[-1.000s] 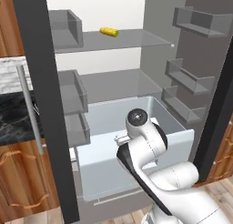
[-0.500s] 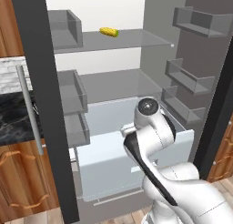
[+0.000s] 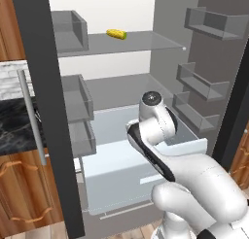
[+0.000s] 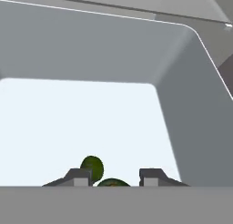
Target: Place the lime and avocado inside the fridge drawer. Close the drawer after placing the vegetables.
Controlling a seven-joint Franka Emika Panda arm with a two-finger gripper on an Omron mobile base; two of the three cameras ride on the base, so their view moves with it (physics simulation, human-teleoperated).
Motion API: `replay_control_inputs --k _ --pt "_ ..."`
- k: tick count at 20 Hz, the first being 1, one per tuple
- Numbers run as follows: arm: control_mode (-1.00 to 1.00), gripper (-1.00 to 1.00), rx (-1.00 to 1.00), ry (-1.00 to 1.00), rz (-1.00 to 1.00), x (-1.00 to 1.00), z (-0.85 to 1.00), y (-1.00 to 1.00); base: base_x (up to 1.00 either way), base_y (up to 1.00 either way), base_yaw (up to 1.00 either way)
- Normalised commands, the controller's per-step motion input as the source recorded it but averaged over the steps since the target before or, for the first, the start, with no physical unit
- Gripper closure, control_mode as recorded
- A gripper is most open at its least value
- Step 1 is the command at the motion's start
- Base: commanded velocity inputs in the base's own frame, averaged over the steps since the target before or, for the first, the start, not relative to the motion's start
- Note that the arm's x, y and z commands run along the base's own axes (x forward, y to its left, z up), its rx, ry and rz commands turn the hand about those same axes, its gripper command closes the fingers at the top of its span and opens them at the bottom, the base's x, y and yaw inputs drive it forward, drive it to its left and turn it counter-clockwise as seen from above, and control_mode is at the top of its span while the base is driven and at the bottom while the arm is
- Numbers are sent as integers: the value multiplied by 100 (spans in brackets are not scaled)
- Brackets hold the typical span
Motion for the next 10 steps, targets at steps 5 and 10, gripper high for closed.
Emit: replay_control_inputs --k 5,10 --pt "-100 100 0 0 0 55 -73 2 0 0 0" --pt "-100 100 0 1 0 11 -68 0 0 0 0"
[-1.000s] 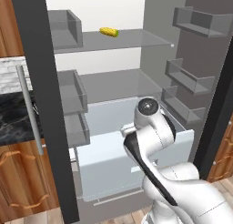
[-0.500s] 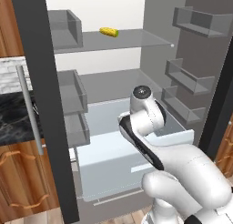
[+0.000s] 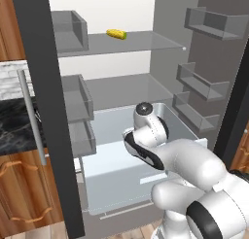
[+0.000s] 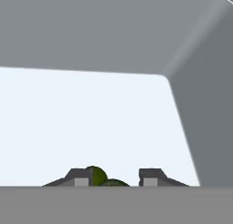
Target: Place the lime and avocado inside the fridge drawer. Close the drawer after placing the vegetables.
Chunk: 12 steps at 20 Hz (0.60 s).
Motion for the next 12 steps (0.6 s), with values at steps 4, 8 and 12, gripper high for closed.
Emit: replay_control_inputs --k 4,8,12 --pt "-100 100 0 2 0 -9 -60 -2 0 0 0" --pt "-100 100 0 9 0 -16 -45 -16 0 0 0" --pt "-100 -100 0 14 0 -3 -44 -2 0 0 0"
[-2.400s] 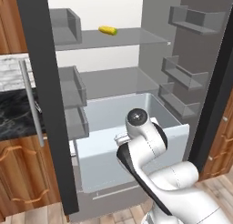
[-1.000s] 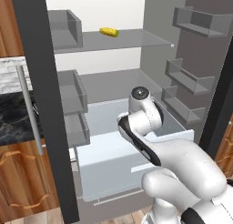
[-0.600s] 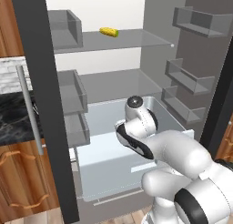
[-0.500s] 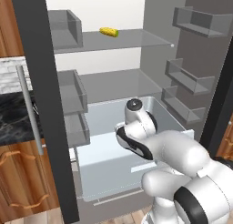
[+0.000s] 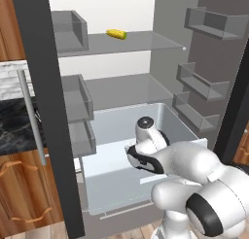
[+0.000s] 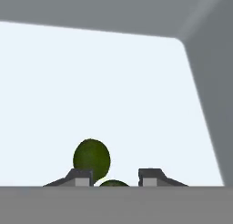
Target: Place the lime and avocado inside the fridge drawer. Close the drawer after placing the vegetables.
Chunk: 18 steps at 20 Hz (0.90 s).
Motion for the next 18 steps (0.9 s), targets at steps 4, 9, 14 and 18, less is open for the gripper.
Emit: replay_control_inputs --k 4,9,14,18 --pt "-100 -100 0 7 0 0 2 -2 0 0 0" --pt "-100 -100 1 -1 -2 -15 71 -28 0 0 0" --pt "-100 -100 6 -3 0 -63 100 -8 0 0 0" --pt "-100 -100 5 -9 0 -99 100 0 0 0 0"
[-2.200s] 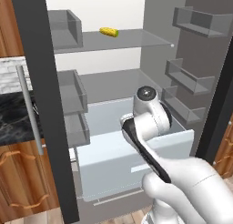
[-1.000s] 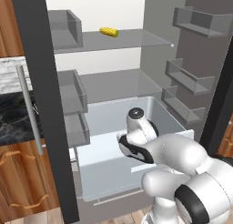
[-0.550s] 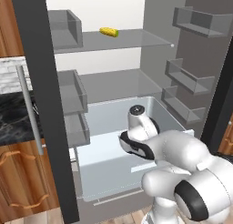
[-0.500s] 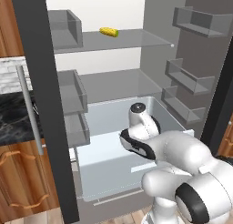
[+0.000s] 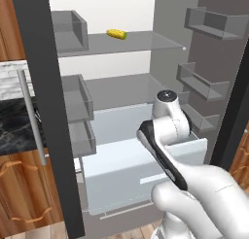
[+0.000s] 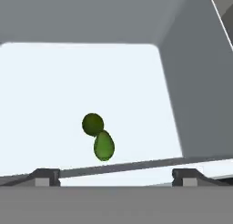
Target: Place the lime and avocado inside the fridge drawer. Close the drawer after placing the vegetables.
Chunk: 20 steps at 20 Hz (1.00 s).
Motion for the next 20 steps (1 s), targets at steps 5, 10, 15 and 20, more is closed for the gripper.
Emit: replay_control_inputs --k 5,10,15,20 --pt "-100 -100 7 -1 -1 -100 29 1 0 0 0" --pt "-100 -100 1 12 0 -67 -44 19 0 0 0" --pt "-100 -100 -1 7 0 0 -100 24 0 0 0" --pt "-100 -100 1 0 2 37 -93 4 0 0 0"
